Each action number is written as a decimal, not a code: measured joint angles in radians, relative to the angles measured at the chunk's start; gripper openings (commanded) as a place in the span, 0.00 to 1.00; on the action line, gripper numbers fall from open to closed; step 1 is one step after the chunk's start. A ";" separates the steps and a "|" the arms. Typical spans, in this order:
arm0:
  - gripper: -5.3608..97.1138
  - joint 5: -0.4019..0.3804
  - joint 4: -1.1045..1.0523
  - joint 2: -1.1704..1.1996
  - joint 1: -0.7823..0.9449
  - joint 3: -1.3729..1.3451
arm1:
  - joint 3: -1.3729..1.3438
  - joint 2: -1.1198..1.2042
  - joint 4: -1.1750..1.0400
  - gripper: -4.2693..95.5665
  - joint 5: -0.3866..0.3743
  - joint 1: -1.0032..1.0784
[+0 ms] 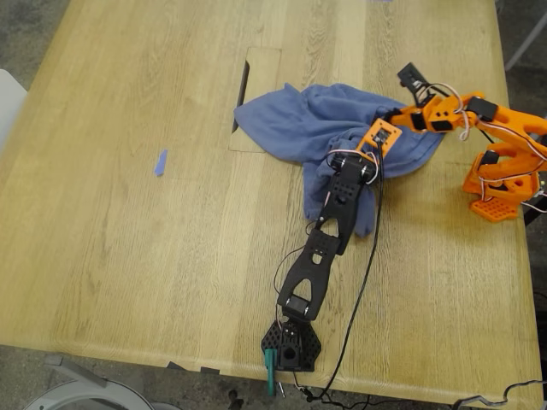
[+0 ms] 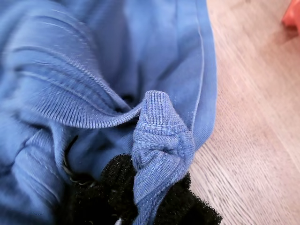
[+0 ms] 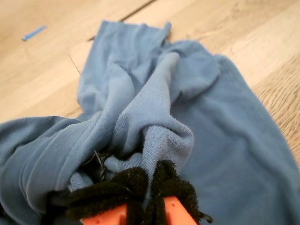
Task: Fold a T-shirt
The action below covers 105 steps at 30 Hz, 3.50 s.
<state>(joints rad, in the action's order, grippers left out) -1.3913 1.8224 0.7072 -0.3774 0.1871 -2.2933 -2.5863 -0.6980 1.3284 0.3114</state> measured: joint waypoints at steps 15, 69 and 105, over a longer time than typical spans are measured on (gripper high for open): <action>0.05 0.000 0.000 0.721 0.032 -0.655 | -0.003 -0.199 0.014 0.04 0.031 -0.003; 0.05 0.160 -0.210 1.078 -0.098 -0.522 | 0.064 -0.460 0.689 0.04 0.120 -0.298; 0.05 0.189 -0.678 1.170 -0.206 -0.522 | 0.290 -0.242 1.100 0.04 0.187 -0.123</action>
<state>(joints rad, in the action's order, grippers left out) -1.2026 1.1443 1.8776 -0.5829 -0.3344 -2.0034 -2.8287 0.4019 1.5156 0.1887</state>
